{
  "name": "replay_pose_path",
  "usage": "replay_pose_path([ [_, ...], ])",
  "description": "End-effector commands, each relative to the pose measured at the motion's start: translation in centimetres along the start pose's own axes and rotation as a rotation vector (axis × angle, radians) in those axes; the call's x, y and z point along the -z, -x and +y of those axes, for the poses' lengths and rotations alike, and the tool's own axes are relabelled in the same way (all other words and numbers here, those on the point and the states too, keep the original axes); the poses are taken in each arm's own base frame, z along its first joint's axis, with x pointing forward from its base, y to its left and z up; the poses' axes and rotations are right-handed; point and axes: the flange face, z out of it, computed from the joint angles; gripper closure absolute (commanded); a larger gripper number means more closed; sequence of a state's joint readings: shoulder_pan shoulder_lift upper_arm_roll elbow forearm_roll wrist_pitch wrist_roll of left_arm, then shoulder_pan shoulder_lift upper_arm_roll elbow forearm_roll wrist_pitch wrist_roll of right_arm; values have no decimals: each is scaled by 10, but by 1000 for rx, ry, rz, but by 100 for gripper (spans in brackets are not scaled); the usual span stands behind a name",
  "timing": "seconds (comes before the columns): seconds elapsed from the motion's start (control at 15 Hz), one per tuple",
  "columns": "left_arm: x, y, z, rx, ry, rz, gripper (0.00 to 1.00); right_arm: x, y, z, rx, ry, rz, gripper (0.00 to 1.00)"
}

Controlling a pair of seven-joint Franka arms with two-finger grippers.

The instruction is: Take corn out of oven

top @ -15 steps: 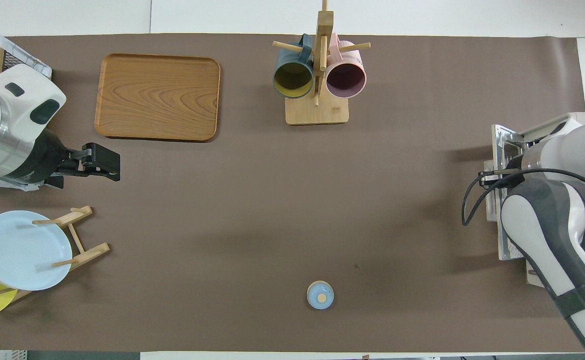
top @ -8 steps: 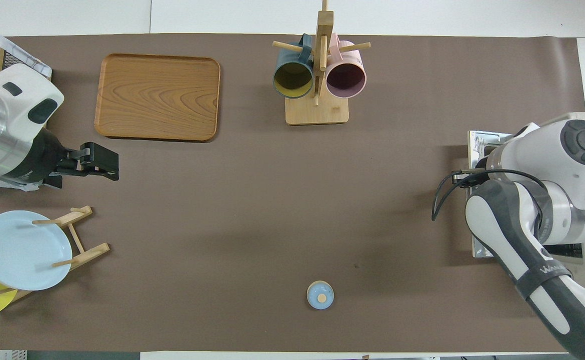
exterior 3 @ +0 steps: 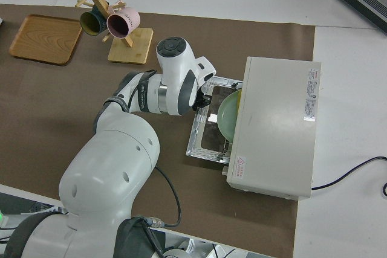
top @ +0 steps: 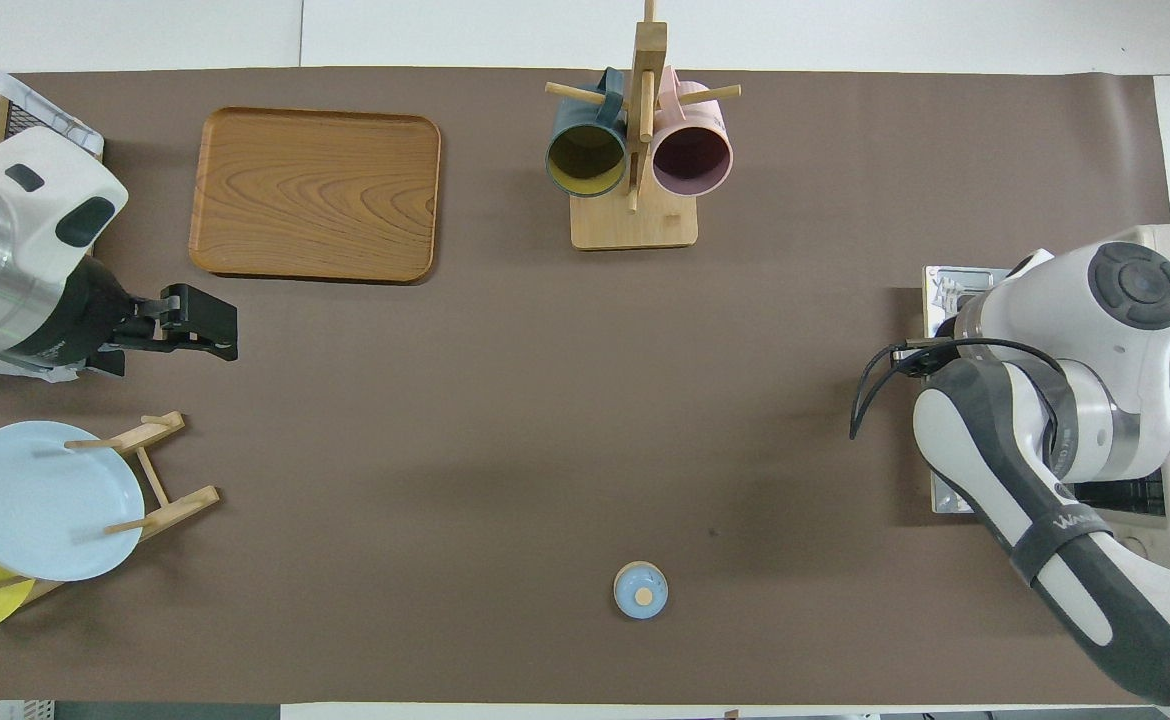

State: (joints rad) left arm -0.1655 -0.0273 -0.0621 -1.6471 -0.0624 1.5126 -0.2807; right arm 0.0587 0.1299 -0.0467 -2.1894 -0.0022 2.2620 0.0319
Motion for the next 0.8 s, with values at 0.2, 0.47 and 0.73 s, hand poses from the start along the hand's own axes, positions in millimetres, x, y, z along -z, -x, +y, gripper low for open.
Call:
replay_pose_path([
  [0.2,0,6,-4,7,13,9,0,-8,0,30,-32,37,21,100],
  [0.47,0,7,-4,10,13,8,0,-11,2,29,-33,36,24,100],
  [0.73,-4,9,-4,9,10,2,0,-20,4,28,-42,37,7,100],
])
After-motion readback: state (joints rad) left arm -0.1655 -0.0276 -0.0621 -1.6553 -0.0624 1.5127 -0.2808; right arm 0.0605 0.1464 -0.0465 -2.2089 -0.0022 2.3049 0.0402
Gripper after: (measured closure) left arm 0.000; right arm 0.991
